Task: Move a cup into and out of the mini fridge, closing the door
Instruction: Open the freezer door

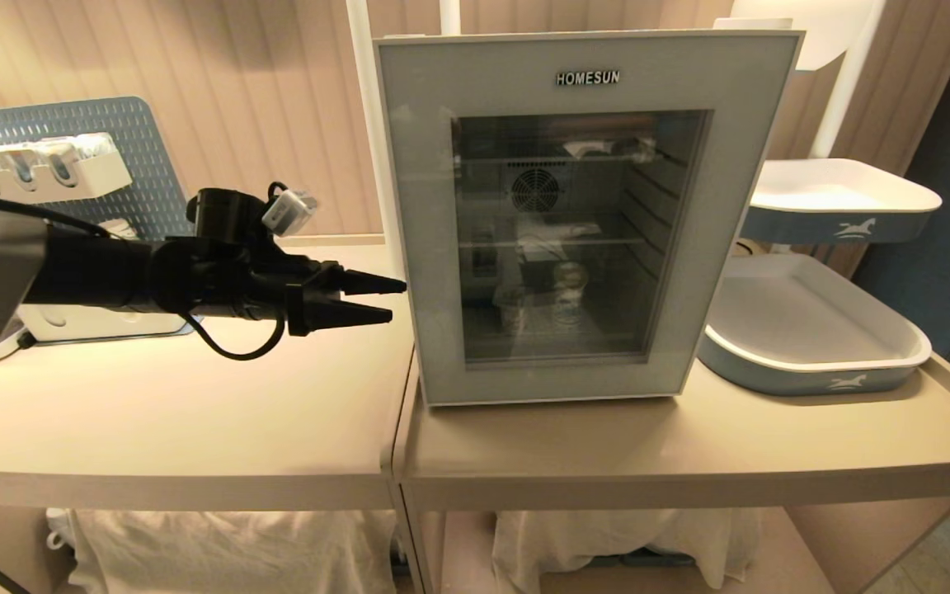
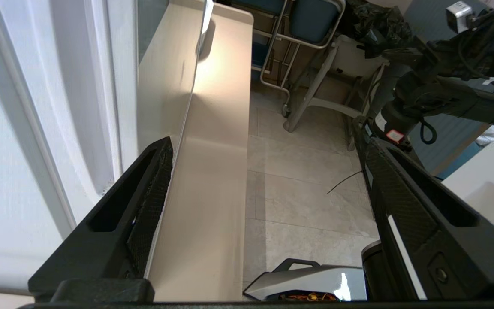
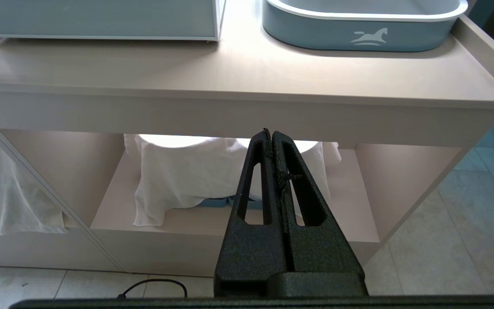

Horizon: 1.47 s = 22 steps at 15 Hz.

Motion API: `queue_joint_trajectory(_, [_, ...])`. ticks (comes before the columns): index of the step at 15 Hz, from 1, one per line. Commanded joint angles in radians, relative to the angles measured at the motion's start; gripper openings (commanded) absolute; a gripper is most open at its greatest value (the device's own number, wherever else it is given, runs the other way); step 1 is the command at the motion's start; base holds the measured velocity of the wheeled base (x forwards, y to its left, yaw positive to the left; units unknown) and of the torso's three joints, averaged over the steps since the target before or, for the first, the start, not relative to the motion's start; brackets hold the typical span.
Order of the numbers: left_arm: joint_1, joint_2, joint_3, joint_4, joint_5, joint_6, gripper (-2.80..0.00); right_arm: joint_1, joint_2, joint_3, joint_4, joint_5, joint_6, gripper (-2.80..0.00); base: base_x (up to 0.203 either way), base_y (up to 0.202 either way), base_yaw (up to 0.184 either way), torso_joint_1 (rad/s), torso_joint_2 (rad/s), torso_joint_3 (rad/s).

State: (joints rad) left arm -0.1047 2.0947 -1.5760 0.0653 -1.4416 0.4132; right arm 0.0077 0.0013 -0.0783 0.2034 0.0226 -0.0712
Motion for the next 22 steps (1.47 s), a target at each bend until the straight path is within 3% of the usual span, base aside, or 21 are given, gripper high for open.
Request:
queue_joint_trajectory(1, [0.0, 0.002, 0.005, -0.009, -0.005, 0.003, 0.0, 0.0, 0.0, 0.0, 0.001, 0.0, -0.001, -2.8, 0.0, 0.0, 0.0, 0.0, 0.0, 0.0])
queue_joint_trajectory(9, [0.012, -0.011, -0.007, -0.025, 0.051, 0.003, 0.0, 0.0, 0.0, 0.0, 0.001, 0.0, -0.002, -2.8, 0.0, 0.0, 0.0, 0.0, 0.0, 0.0])
queue_joint_trajectory(12, [0.009, 0.031, -0.054, -0.025, 0.11, 0.001, 0.0, 0.0, 0.0, 0.0, 0.001, 0.0, -0.002, -2.8, 0.0, 0.0, 0.0, 0.0, 0.0, 0.0])
queue_joint_trajectory(22, [-0.092, 0.012, -0.037, -0.018, 0.112, -0.01, 0.0, 0.0, 0.0, 0.0, 0.001, 0.0, -0.002, -2.8, 0.0, 0.0, 0.0, 0.0, 0.0, 0.0])
